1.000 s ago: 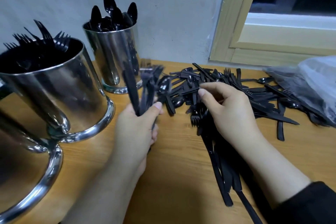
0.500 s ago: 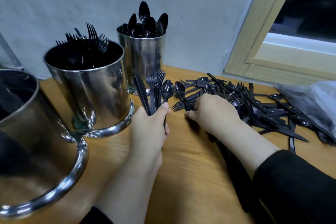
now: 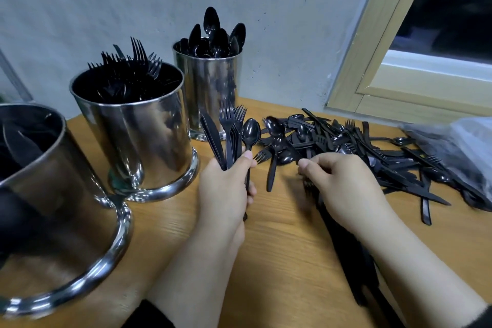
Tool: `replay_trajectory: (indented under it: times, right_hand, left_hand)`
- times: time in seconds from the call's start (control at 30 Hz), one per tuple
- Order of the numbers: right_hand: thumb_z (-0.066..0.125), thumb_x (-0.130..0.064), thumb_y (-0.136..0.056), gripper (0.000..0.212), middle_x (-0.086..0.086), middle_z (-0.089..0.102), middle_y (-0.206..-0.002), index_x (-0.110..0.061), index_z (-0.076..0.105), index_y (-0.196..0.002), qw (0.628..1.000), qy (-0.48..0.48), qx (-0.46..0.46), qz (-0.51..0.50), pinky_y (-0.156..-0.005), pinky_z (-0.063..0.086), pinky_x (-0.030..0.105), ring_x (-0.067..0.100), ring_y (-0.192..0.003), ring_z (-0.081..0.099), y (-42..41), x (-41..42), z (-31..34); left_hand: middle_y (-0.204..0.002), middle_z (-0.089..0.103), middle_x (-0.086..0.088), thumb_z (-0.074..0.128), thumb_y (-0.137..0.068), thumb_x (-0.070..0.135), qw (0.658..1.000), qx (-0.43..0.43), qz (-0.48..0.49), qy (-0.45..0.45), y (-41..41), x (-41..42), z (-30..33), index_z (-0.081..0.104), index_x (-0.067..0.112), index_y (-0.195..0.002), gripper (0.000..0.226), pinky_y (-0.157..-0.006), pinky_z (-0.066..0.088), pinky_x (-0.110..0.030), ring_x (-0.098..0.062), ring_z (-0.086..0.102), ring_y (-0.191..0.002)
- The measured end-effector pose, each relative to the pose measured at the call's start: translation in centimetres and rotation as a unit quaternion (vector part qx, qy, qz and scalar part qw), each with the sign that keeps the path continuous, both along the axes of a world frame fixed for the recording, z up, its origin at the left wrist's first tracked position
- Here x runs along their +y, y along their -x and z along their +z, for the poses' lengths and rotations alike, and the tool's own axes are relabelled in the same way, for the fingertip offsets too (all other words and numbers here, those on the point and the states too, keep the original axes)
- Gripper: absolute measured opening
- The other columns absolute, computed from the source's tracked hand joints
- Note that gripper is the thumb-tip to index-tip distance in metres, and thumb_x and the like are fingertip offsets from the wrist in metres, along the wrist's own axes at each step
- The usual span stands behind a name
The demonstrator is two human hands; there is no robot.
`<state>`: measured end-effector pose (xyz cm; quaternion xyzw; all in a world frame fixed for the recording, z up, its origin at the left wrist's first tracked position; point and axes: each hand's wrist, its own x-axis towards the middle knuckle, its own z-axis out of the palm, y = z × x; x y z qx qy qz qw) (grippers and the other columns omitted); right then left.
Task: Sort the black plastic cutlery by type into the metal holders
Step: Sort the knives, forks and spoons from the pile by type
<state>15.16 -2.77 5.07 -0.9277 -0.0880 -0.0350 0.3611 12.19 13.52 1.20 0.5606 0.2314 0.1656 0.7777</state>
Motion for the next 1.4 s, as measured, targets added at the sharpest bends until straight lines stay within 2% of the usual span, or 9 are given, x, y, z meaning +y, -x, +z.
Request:
replay_trajectory:
  times: [0.13, 0.27, 0.47, 0.67, 0.8, 0.97, 1.03, 1.2, 1.4]
  right_hand:
    - [0.067, -0.030, -0.095, 0.004, 0.000, 0.062, -0.067, -0.028, 0.070, -0.094, 0.985, -0.167, -0.005, 0.039, -0.062, 0.044, 0.024, 0.007, -0.058, 0.052, 1.8, 1.1, -1.4]
    - [0.070, -0.023, -0.093, 0.020, -0.001, 0.063, -0.070, -0.037, 0.066, -0.108, 0.981, -0.187, -0.004, 0.057, -0.068, 0.047, 0.024, 0.010, -0.063, 0.057, 2.0, 2.0, -2.8]
    - [0.069, -0.028, -0.094, 0.022, -0.006, 0.067, -0.071, -0.035, 0.071, -0.115, 0.987, -0.153, -0.019, 0.050, -0.073, 0.053, 0.034, 0.012, -0.070, 0.064, 2.1, 2.4, -3.7]
    - [0.066, -0.025, -0.097, 0.031, -0.001, 0.076, -0.107, -0.031, 0.069, -0.127, 0.987, -0.106, -0.078, 0.089, -0.089, 0.053, 0.034, 0.015, -0.101, 0.069, 2.6, 2.6, -3.6]
    - [0.058, -0.032, -0.096, 0.031, 0.001, 0.076, -0.091, -0.020, 0.074, -0.120, 0.981, -0.051, -0.160, 0.101, -0.078, 0.056, 0.038, 0.020, -0.086, 0.070, 2.6, 3.0, -3.9]
    - [0.063, -0.027, -0.098, 0.016, -0.014, 0.071, -0.095, -0.023, 0.077, -0.105, 0.985, -0.080, -0.153, 0.025, -0.082, 0.042, 0.008, 0.004, -0.093, 0.062, 1.8, 1.7, -3.6]
    - [0.065, -0.030, -0.096, 0.014, -0.017, 0.070, -0.098, -0.027, 0.076, -0.105, 0.992, -0.058, -0.115, 0.008, -0.083, 0.041, 0.007, 0.002, -0.095, 0.062, 1.0, 1.1, -2.5]
    - [0.065, -0.041, -0.094, 0.030, -0.005, 0.071, -0.114, -0.027, 0.069, -0.121, 0.991, 0.098, -0.095, 0.007, -0.099, 0.046, 0.042, 0.021, -0.112, 0.062, -4.6, 1.4, -0.5]
    - [0.055, -0.047, -0.099, 0.042, 0.000, 0.061, -0.133, -0.028, 0.055, -0.136, 0.943, 0.326, -0.027, 0.068, -0.095, 0.031, 0.048, 0.029, -0.129, 0.047, -10.3, 3.5, -0.8]
  left_hand:
    - [-0.085, 0.074, -0.001, 0.068, -0.099, 0.020, 1.000, -0.019, -0.014, 0.000, 0.3, -0.8, 0.1, 0.069, 0.015, -0.102, 0.006, -0.045, 0.041, -0.027, -0.013, 0.055, -0.051]
    - [-0.080, 0.074, 0.001, 0.067, -0.100, 0.017, 0.999, -0.030, -0.016, 0.007, -0.1, -1.2, -0.1, 0.070, 0.015, -0.103, 0.005, -0.050, 0.050, -0.027, -0.014, 0.067, -0.063]
    - [-0.092, 0.078, 0.000, 0.068, -0.100, 0.022, 0.998, -0.044, -0.049, 0.019, 0.0, -1.8, -0.5, 0.073, 0.016, -0.109, 0.012, -0.062, 0.054, -0.028, -0.018, 0.074, -0.082]
    - [-0.087, 0.076, 0.003, 0.069, -0.098, 0.018, 0.996, -0.049, -0.051, 0.052, -0.4, -1.6, -1.0, 0.073, 0.018, -0.109, 0.012, -0.063, 0.053, -0.023, -0.010, 0.071, -0.079]
    - [-0.087, 0.076, 0.002, 0.068, -0.098, 0.015, 0.995, -0.060, -0.054, 0.061, -0.4, -1.7, -0.9, 0.073, 0.016, -0.107, 0.010, -0.067, 0.054, -0.026, -0.012, 0.072, -0.081]
    - [-0.069, 0.069, 0.000, 0.067, -0.099, 0.016, 0.998, -0.042, -0.030, 0.033, -0.3, -0.9, -0.7, 0.068, 0.016, -0.104, 0.005, -0.044, 0.042, -0.024, -0.013, 0.055, -0.049]
    - [-0.077, 0.069, -0.003, 0.069, -0.098, 0.020, 0.999, -0.038, -0.023, 0.020, -0.3, -0.4, -0.6, 0.069, 0.017, -0.105, 0.007, -0.043, 0.040, -0.024, -0.014, 0.054, -0.050]
    - [-0.082, 0.070, -0.004, 0.069, -0.098, 0.023, 0.999, -0.032, -0.034, 0.021, -0.3, -0.2, -0.5, 0.071, 0.017, -0.106, 0.010, -0.039, 0.035, -0.020, -0.012, 0.052, -0.050]
    - [-0.085, 0.071, -0.007, 0.069, -0.098, 0.019, 0.998, -0.037, -0.030, 0.037, -0.6, 0.1, -0.6, 0.071, 0.017, -0.106, 0.008, -0.045, 0.039, -0.024, -0.014, 0.052, -0.052]
